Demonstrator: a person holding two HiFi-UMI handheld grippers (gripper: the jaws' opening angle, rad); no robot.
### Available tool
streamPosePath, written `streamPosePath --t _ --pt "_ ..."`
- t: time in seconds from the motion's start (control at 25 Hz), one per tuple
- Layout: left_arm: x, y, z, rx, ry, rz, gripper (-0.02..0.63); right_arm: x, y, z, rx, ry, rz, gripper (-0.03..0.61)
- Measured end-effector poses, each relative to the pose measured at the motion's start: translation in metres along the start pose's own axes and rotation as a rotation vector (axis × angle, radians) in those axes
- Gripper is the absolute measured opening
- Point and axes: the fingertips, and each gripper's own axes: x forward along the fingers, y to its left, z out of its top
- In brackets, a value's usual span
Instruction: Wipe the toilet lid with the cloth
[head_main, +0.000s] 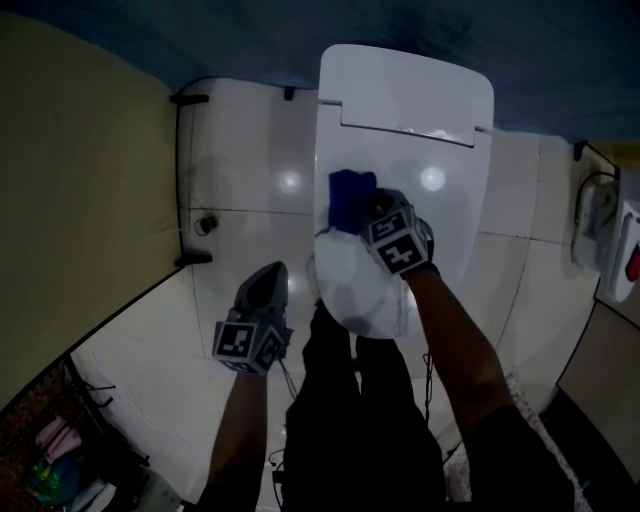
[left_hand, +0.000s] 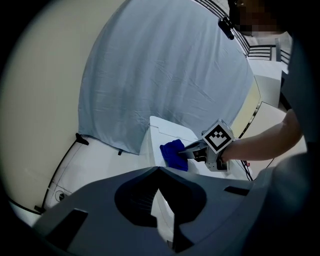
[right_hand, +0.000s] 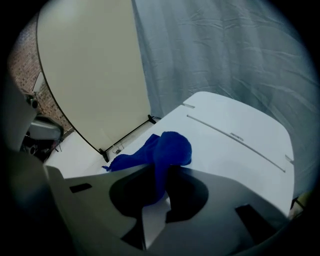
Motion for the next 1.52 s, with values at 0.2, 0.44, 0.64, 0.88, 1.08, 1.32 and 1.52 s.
streamPosePath --t 0.2,0.44,0.64,0.88,1.08,1.32,1.52 --pt "0.017 -0.022 -0.004 0.025 0.024 -0.036 -0.009 -0.014 -0.026 -0.019 0.007 -0.005 -0.026 0.057" --pt "0.034 -0.037 -0.012 0.041 0.053 -0.052 -0.008 -0.040 -0.072 -0.055 0.046 -0.026 -0.079 0.057" --pt "0.047 -0.038 -0.014 0.051 0.053 -0.043 -0.008 -0.069 -0.112 -0.097 0.113 -0.026 -0.134 0.057" --pt "0.059 -0.054 -0.011 0.069 0.063 -0.057 -0.008 -0.096 -0.143 -0.132 0.149 -0.014 -0.196 0.058" --pt "0.064 -0.065 -0.016 0.063 0.082 -0.075 -0.009 -0.111 -0.161 -0.151 0.157 0.003 -0.236 0.058" --pt "0.063 -0.065 -0.026 0.051 0.080 -0.065 -0.009 -0.129 -0.182 -0.176 0.181 0.016 -0.313 0.058" --pt "0.054 -0.048 -0.024 0.007 0.070 -0.033 -0.009 -0.137 -0.186 -0.182 0.194 0.044 -0.385 0.057"
